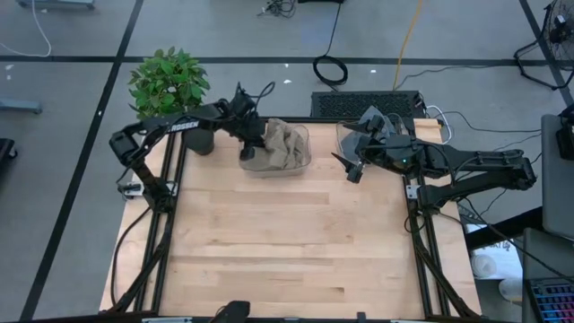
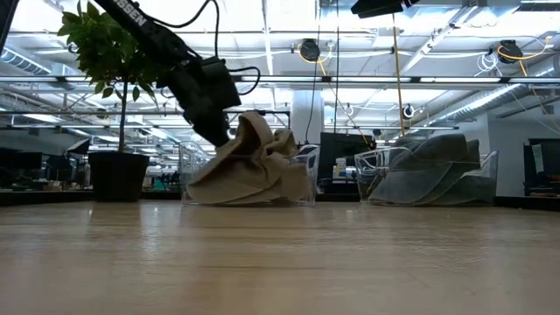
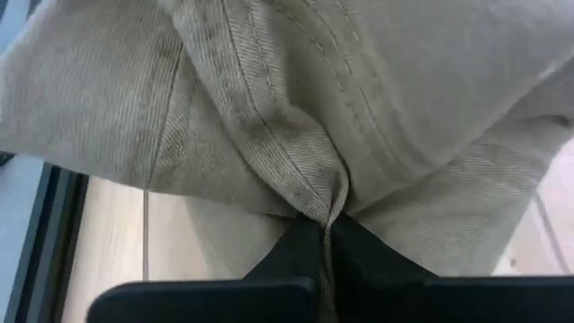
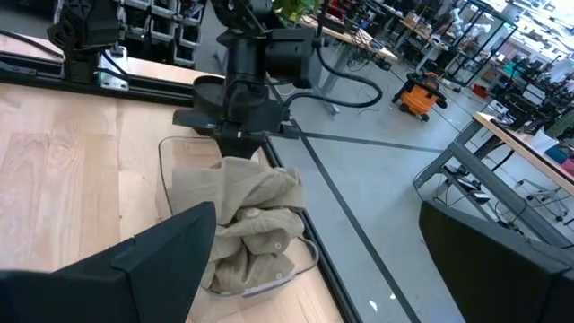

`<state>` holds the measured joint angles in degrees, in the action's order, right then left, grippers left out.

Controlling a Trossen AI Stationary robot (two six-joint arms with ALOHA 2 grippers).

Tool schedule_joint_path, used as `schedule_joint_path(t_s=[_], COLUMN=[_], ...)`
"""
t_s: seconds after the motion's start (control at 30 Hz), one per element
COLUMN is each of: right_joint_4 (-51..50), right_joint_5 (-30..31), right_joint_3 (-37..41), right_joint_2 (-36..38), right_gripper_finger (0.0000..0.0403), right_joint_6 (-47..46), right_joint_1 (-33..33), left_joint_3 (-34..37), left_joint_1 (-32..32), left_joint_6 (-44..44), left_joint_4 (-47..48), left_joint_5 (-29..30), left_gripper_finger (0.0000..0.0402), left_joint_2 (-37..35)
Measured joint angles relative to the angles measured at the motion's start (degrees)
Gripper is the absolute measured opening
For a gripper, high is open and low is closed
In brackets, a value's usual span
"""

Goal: Pick & Place hat
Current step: Put the brown cap into the left transparent bin

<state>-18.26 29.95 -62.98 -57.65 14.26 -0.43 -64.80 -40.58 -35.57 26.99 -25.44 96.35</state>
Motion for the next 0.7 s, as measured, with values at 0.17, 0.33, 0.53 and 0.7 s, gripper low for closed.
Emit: schedule_joint_path(t_s=[0.17,0.33,0.53,0.7], right_joint_4=[0.0,0.0,0.0,0.0], right_joint_5=[0.0,0.0,0.0,0.0], right_joint_3=[0.0,0.0,-0.01,0.0], right_joint_2=[0.0,0.0,0.0,0.0], right_gripper_finger=[0.038,0.038,0.038,0.038], right_joint_6=[0.0,0.0,0.0,0.0], right_joint_1=[0.0,0.0,0.0,0.0], left_joint_3=[2.11,2.3,1.67,1.64], left_joint_1=[0.15,0.2,0.34,0.82], left_joint_6=[1.5,6.98,15.29,17.07], left_joint_4=[-0.17,-0.24,0.75,1.8], left_joint_5=[1.9,3.21,4.92,7.42], left_gripper_finger=[0.0011,0.0022,0.0053,0.0085], left_joint_2=[-0.06,-0.06,-3.37,-8.41])
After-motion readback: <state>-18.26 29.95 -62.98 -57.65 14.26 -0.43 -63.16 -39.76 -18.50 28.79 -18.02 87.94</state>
